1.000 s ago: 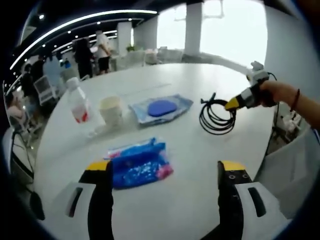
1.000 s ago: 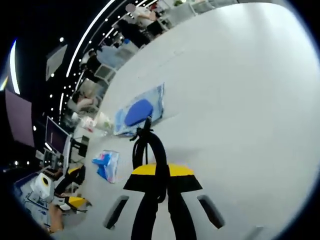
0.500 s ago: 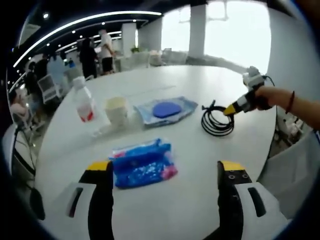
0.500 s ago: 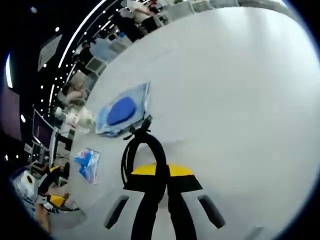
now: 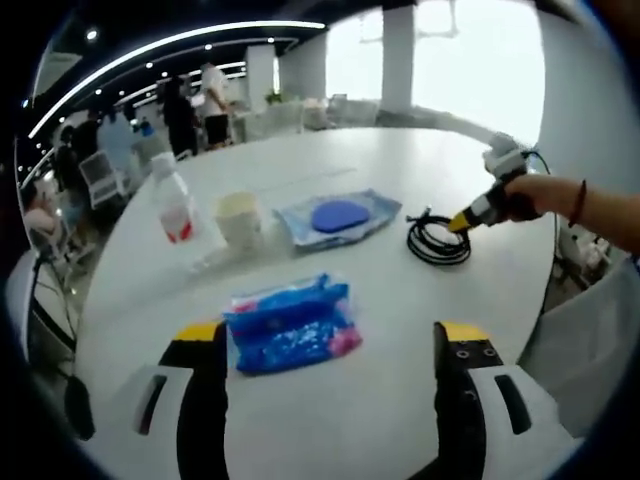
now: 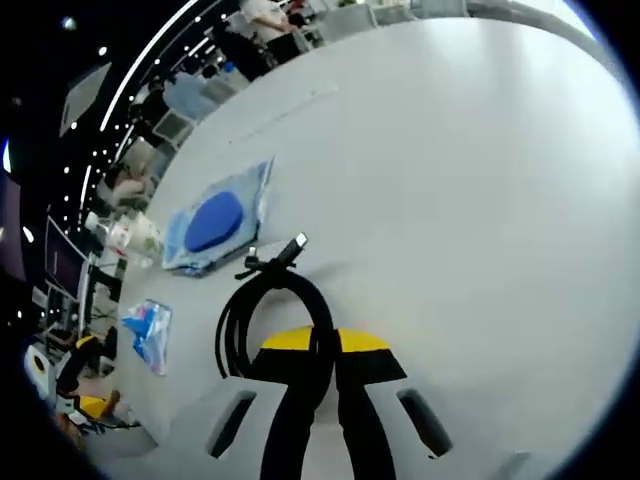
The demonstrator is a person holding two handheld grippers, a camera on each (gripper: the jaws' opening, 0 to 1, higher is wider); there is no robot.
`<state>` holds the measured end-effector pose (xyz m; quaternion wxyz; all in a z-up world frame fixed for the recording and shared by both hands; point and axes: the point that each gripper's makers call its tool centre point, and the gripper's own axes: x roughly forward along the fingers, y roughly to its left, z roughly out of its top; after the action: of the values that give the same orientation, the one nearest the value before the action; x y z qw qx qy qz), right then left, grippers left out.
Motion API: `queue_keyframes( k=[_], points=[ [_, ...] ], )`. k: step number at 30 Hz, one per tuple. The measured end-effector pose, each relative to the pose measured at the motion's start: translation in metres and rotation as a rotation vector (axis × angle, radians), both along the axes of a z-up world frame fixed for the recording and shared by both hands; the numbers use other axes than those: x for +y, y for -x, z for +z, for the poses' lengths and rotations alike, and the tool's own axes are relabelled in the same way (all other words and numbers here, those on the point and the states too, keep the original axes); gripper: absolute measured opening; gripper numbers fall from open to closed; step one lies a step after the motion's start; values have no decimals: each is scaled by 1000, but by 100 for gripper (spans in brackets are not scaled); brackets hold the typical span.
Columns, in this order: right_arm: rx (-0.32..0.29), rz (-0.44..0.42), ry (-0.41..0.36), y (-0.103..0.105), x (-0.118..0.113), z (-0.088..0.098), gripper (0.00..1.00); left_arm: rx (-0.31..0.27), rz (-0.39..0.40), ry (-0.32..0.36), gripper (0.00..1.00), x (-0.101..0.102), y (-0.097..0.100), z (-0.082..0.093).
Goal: Arrange the tabletop items into an orderly group along one side of the table until the central work area is clear of visible clutter.
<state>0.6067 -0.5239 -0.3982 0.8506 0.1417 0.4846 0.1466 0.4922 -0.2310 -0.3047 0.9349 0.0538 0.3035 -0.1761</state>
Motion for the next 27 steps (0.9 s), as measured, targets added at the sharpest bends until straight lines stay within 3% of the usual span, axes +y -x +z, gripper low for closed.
queue_keyframes(
  k=[5,7,11,14,20,27],
  points=[
    [-59,-14,-9,-7,-2,8,12,-2,6,-2,83,2,-1,1],
    [-84,-24,-16,-11,-2,13,20,-4,11,10,83,2,-1,2],
    [-133,-23,-9,-14,2,23,45,-14,15,14,85,2,-2,4],
    [-153,-11,-2,-13,7,28,56,-17,22,11,88,3,-2,4],
    [-183,37,19,-9,21,37,76,-21,25,18,91,3,-2,6],
    [-243,105,65,-2,40,51,92,-12,39,39,98,3,-1,6]
  ],
)
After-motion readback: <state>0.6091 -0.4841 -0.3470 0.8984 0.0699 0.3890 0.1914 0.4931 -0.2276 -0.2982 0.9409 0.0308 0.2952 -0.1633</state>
